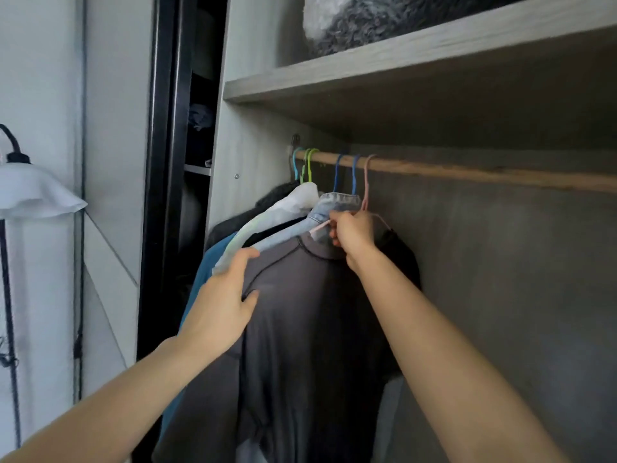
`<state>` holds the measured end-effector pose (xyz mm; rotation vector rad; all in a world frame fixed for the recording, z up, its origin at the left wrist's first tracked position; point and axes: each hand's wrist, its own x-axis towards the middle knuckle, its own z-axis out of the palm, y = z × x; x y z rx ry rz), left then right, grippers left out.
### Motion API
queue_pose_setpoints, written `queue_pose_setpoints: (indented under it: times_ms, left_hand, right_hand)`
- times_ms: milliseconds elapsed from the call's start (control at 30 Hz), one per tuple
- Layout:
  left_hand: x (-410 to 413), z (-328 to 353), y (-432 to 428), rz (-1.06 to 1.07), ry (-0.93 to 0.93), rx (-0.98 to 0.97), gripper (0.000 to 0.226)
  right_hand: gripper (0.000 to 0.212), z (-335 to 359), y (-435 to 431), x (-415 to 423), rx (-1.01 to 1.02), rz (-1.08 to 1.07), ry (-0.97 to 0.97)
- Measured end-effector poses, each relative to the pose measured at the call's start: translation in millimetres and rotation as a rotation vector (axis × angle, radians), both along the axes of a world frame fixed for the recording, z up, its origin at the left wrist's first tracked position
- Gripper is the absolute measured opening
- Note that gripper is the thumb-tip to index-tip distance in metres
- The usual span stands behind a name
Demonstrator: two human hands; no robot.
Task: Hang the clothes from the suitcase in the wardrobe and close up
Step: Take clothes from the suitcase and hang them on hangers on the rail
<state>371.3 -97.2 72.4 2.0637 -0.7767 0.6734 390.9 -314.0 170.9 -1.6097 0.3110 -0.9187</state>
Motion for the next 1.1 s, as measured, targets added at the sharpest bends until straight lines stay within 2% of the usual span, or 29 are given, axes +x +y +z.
queue_pose_setpoints:
  times_ms: [100, 167, 233, 333, 400, 533, 633, 700, 767, 900, 1000, 1100]
  left_hand:
    - [11.5, -7.5, 7.6, 0.016, -0.076, 0.046, 0.048]
    - [19.3, -9.3, 14.0, -0.041, -0.094, -0.021, 0.038]
    - [25.9, -7.8, 17.9, -0.070, -0.018, -0.134, 0.029]
    - [36.1, -8.6, 19.6, -0.155, 0.274, -0.328, 0.023]
    - [38.8, -16.0, 18.0, -0.197, 0.379, -0.288, 0.023]
    - [35.3, -43.2, 19.7, -0.189, 0.433, -0.237, 0.028]
    - [26.9, -66.4, 32.2, -0.110, 0.446, -0.252, 0.019]
    - [17.6, -79.0, 41.6, -0.075, 0.465, -0.290, 0.022]
    - [0.9, -101.0, 62.6, -0.062, 0.467, -0.283, 0.019]
    - [-40.3, -165.6, 128.6, 0.014, 0.516, -0.192, 0.019]
    - [-76.3, -215.6, 185.8, 0.101, 0.608, -0.119, 0.023]
    - [-114.6, -256.4, 255.0, 0.160, 0.709, -0.040, 0.025]
  right_hand:
    - [0.010, -4.5, 0.3, 2.9, -0.055, -0.022, 0.008]
    - [0.011, -4.8, -0.8, 1.6, -0.069, -0.031, 0.012]
    - [0.011, -3.2, -1.7, 0.2, -0.056, -0.033, -0.001]
    - [0.016, -5.1, -0.4, 0.8, -0.052, -0.037, -0.012]
    - [0.022, -10.1, 0.1, 2.2, -0.111, -0.040, 0.010]
    - [0.033, -32.5, 3.3, -4.0, -0.335, -0.176, 0.016]
    - [0.039, -71.0, 30.5, -21.1, -0.431, -0.267, -0.074]
    - [0.042, -105.2, 55.8, -33.3, -0.490, -0.273, -0.113]
    - [0.045, -151.1, 89.1, -49.7, -0.546, -0.247, -0.055]
    - [0.046, -239.4, 164.4, -94.2, -0.590, -0.065, 0.251]
    - [0.047, -282.2, 218.0, -127.6, -0.615, 0.022, 0.447]
    - [0.049, -316.1, 282.4, -159.6, -0.606, 0.103, 0.562]
